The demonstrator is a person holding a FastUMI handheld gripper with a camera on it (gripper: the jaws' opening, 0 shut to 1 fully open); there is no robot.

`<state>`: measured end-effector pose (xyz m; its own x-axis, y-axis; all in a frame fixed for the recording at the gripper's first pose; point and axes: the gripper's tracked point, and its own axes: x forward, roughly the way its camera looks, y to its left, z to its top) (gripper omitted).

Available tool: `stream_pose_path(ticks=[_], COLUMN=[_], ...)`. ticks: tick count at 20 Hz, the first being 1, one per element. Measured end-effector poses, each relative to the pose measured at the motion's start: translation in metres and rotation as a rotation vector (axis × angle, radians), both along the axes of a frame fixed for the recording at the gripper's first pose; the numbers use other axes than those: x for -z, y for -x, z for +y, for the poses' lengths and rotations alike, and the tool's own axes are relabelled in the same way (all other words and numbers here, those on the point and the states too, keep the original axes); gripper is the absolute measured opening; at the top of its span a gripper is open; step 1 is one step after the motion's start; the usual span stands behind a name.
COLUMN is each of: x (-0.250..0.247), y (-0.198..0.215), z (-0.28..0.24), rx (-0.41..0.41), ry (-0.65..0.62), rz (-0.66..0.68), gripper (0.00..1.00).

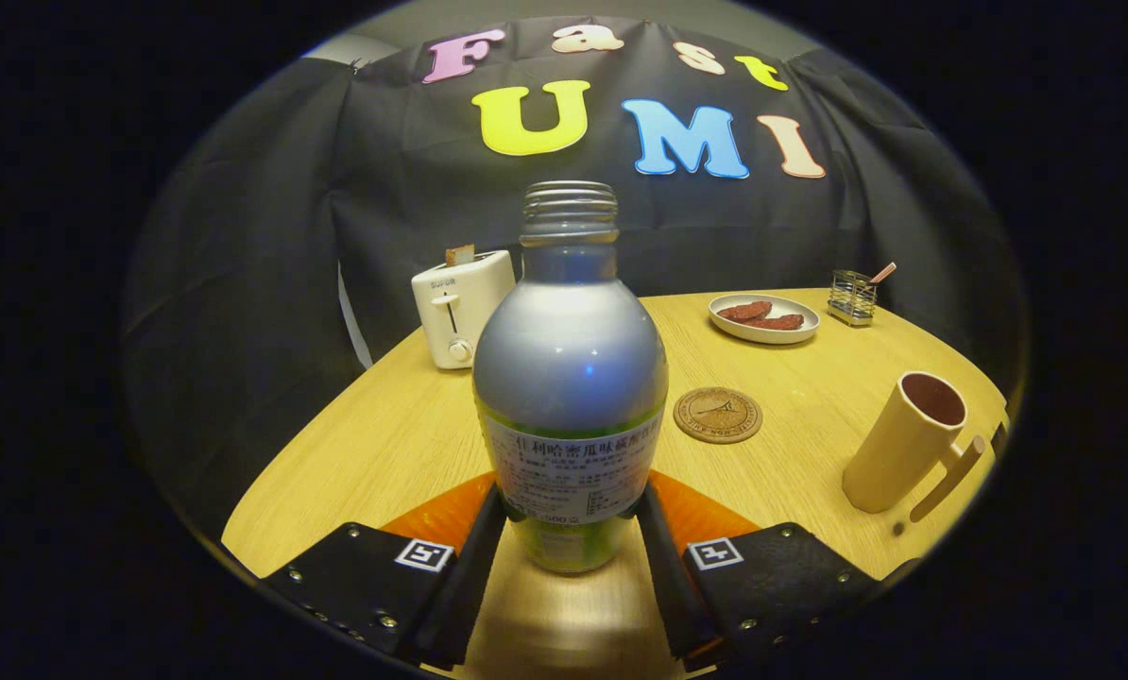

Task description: Take the bottle from table, then pour the juice into the cup, finally place the bottle on the coaster

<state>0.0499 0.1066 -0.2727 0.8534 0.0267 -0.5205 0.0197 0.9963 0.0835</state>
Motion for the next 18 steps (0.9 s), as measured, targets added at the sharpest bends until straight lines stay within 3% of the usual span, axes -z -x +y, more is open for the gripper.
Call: stream_pose_path(ticks=[5, 18], x=[-0.021, -0.053], y=[-0.004, 0.0], z=[-0.013, -0.045], rx=[0.026, 0.142], ry=[-0.051, -0.441], rz=[0.005, -0.021], gripper=[0.75, 0.75])
